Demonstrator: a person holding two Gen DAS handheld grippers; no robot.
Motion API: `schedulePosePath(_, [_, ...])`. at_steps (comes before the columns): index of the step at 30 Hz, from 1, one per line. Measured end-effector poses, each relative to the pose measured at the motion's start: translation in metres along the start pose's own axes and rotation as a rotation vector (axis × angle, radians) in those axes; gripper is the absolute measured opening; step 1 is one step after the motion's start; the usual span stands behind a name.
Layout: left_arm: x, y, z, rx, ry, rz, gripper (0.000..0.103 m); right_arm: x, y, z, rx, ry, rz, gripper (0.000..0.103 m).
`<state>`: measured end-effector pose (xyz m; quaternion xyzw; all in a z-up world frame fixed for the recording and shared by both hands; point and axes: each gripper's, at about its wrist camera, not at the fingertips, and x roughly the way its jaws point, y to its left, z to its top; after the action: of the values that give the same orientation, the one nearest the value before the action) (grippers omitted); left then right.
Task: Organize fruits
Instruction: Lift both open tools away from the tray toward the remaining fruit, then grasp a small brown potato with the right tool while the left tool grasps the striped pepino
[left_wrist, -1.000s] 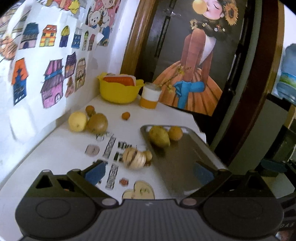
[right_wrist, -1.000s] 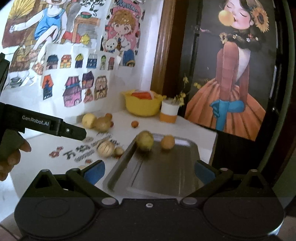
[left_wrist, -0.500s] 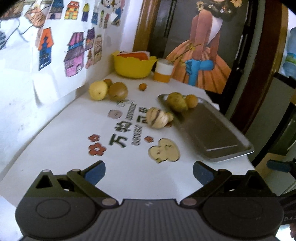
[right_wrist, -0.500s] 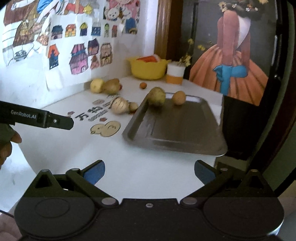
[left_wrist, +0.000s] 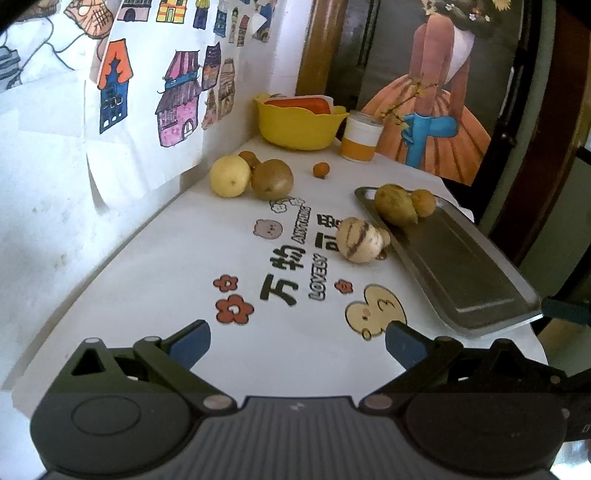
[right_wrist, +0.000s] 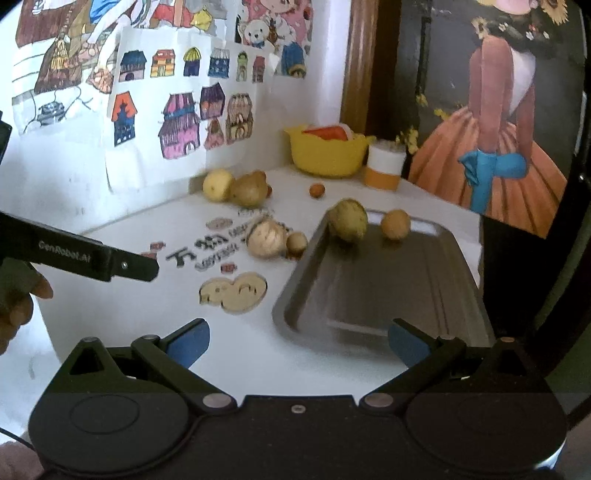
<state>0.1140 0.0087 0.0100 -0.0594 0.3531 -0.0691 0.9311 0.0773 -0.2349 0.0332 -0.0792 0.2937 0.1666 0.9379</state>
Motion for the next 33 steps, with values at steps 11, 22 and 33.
schedulePosePath(11, [0.041,-0.007,0.041,-0.042,-0.012,-0.041,0.102,0.046,-0.001,0.026,-0.21,-0.01,0.023,0.102])
schedulePosePath(22, [0.094,-0.019,0.065,-0.043,0.027,-0.112,0.102,0.094,-0.02,0.063,-0.484,0.011,0.063,0.082])
schedulePosePath(33, [0.127,-0.025,0.073,-0.047,0.081,-0.214,0.088,0.131,-0.023,0.072,-0.546,0.056,0.121,0.067])
